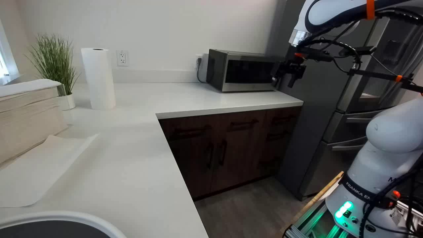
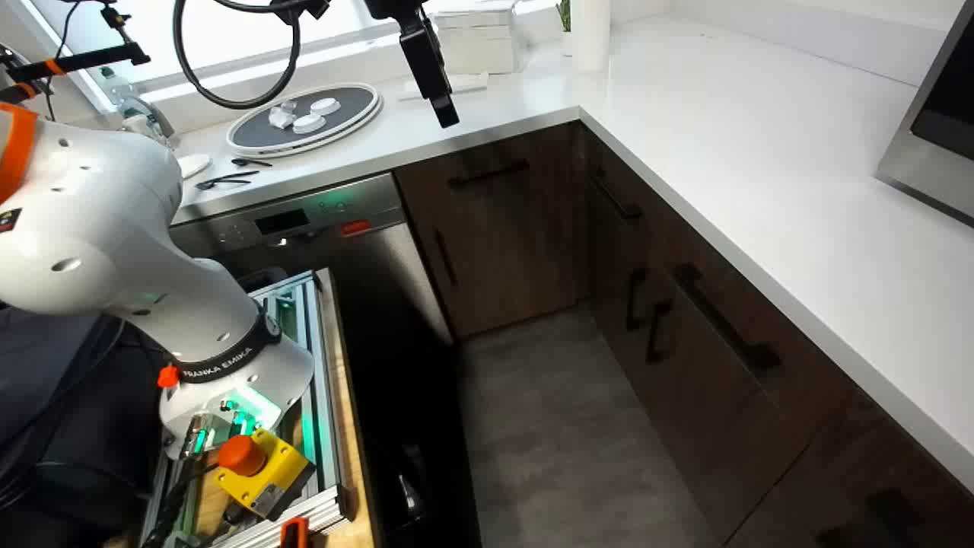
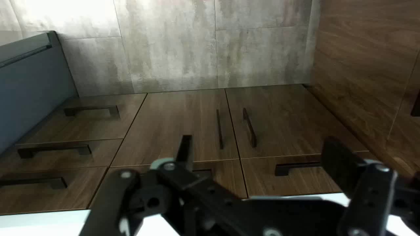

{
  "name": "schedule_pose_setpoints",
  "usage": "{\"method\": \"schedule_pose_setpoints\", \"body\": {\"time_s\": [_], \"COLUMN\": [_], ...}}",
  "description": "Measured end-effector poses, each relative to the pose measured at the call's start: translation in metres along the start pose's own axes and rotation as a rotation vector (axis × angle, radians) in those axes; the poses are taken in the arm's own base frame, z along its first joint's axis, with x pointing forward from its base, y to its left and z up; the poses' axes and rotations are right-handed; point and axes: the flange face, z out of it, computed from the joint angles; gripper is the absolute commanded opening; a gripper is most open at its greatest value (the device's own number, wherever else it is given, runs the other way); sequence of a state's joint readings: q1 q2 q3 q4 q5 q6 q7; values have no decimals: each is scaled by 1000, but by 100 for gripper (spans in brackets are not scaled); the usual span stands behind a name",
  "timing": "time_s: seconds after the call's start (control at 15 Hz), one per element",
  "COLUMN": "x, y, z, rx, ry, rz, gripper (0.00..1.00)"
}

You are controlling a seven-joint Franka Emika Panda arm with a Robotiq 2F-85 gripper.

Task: Open the first drawer from the right.

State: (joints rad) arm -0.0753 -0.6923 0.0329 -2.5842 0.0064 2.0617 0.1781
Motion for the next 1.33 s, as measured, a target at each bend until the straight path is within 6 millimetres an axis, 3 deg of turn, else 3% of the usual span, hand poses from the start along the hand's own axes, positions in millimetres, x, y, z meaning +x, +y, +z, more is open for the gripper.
{"method": "schedule_pose_setpoints", "body": {"time_s": [0.73, 1.0, 1.33], "x": [8, 39, 72], "y": [1, 7, 18], "z": [6, 48, 135], "rx": [10, 28, 25], "ry": [17, 75, 109], "rz": [-13, -54, -80], "gripper": [100, 100, 100]}}
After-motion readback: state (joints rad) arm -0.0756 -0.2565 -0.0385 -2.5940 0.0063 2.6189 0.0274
